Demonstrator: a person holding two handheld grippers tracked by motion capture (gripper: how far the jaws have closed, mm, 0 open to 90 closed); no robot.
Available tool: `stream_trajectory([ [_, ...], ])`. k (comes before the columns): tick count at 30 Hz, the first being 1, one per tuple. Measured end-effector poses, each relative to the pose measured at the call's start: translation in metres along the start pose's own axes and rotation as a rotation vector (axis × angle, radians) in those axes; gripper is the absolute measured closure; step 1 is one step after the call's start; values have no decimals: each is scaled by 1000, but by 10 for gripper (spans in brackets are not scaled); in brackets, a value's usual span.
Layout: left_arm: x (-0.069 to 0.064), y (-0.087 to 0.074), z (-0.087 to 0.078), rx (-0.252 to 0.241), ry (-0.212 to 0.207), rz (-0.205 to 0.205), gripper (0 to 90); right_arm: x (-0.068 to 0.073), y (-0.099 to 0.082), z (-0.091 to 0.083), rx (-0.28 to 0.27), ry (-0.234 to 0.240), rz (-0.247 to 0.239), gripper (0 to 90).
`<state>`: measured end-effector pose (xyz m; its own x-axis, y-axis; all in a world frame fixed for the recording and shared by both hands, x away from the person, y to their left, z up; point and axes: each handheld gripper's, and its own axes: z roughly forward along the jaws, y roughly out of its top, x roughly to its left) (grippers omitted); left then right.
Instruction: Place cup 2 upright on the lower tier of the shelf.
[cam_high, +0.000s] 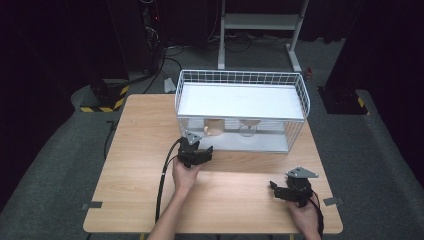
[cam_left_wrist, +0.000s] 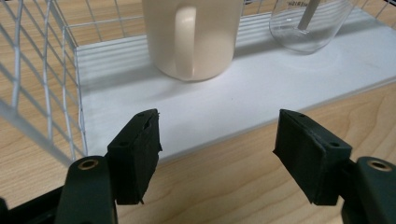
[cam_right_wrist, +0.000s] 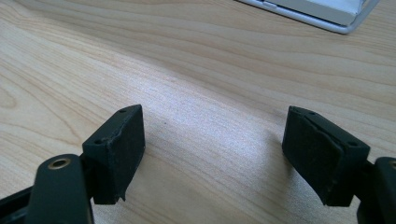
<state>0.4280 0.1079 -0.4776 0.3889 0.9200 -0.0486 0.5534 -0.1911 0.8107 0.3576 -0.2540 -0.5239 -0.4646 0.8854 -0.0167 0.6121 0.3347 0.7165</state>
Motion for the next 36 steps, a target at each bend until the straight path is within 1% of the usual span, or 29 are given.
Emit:
stream_trajectory([
  [1, 0, -1, -2, 0, 1, -4, 310, 0, 0, 0, 0, 0, 0, 215],
  [2, 1, -2, -4, 1, 3, 3, 310, 0, 0, 0, 0, 0, 0, 215],
  [5, 2, -6, -9, -10, -5, -14, 310, 0, 0, 0, 1, -1, 1, 215],
  [8, 3, -8, -14, -14, -3, -14, 311, 0, 0, 0, 0, 0, 0, 215],
  [12, 4, -11, -19, -22, -6, -28, 313, 0, 0, 0, 0, 0, 0, 215],
  [15, 5, -13, -23, -21, -4, -19, 313, 0, 0, 0, 0, 0, 0, 215],
  [16, 5, -14, -24, -22, -5, -26, 313, 0, 0, 0, 0, 0, 0, 215],
  [23, 7, -18, -34, -37, -10, -39, 313, 0, 0, 0, 0, 0, 0, 215],
  [27, 6, -19, -37, -42, -13, -38, 313, 0, 0, 0, 0, 0, 0, 215],
  [28, 6, -20, -38, -40, -13, -31, 312, 0, 0, 0, 0, 0, 0, 215],
  [33, 7, -23, -41, -41, -17, -36, 312, 0, 0, 0, 0, 0, 0, 215],
  [36, 7, -26, -44, -47, -36, -53, 311, 0, 0, 0, 0, 0, 0, 215],
])
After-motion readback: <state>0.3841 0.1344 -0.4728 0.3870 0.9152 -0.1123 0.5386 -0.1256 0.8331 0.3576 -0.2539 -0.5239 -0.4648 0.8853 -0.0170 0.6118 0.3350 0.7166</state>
